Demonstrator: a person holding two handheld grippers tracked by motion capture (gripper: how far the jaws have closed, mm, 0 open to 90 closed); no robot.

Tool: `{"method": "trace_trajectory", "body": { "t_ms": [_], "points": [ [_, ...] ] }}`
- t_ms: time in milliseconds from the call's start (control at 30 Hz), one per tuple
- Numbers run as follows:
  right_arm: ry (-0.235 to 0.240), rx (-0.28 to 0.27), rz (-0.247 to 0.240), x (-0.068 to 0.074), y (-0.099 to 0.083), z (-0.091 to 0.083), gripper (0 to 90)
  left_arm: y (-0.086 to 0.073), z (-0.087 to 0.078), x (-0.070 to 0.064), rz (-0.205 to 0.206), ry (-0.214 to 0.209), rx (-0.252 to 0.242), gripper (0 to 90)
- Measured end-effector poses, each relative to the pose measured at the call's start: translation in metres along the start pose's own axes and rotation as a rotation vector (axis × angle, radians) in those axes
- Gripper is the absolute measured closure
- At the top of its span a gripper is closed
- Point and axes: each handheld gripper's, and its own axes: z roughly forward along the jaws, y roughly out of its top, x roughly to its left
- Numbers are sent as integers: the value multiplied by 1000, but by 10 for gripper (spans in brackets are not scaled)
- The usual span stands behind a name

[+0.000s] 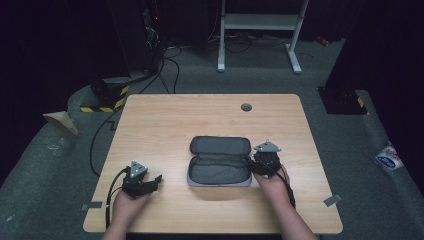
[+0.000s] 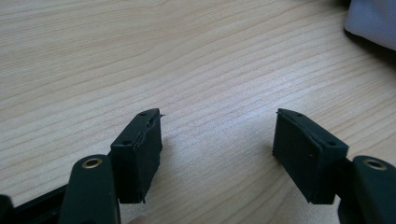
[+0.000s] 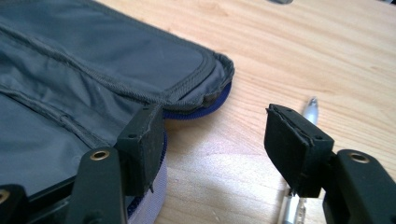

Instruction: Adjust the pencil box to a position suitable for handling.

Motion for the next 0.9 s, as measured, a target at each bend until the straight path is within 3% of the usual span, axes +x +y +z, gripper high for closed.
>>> {"method": "trace_trajectory", "body": {
  "t_ms": [300,400,600,733,900],
  "points": [
    [42,-60,20,3,-2,-24,405,0,0,0,2,1,0,328],
    [113,-86,49,12,-11,-41,450,0,0,0,2,3,0,328],
    [170,-84,61,27,-32,-56,473,0,0,0,3,4,0,328],
    [154,-87,68,23,-39,-61,470,0,0,0,2,6,0,328],
    [95,-75,124,-4,-43,-58,490,0,0,0,-1,5,0,329]
  ]
}}
